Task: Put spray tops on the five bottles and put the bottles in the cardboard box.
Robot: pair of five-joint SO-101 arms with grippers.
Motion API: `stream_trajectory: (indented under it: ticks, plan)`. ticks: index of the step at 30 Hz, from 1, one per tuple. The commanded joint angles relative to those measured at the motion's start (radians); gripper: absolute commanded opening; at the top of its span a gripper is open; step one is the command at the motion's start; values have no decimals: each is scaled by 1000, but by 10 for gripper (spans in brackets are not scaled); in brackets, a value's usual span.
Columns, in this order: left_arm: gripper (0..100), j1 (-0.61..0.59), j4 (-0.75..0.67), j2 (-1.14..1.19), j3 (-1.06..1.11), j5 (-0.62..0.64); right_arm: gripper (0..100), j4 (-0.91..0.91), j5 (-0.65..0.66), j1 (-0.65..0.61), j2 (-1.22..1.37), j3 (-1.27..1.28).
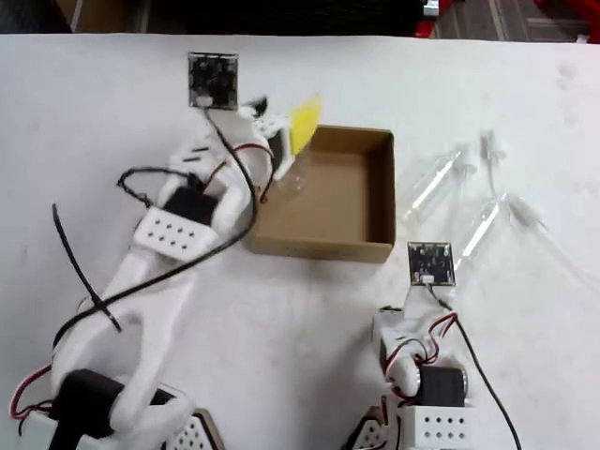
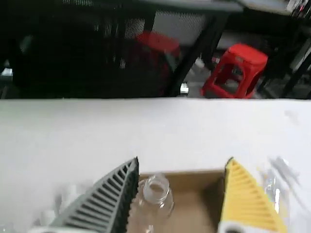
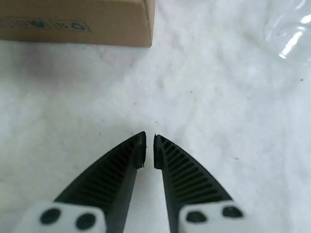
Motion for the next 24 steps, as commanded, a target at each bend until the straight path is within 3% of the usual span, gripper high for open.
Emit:
stream_trajectory:
  ticks: [1,10,24]
  plan:
    - [256,-15,146,54,-146,23,15,7,-6,4,-2,9]
    - [256,1,362,323,-425,141,15,7,-6,4,-2,9]
    - [255,2,379,478,-532,161,15,7,-6,4,-2,9]
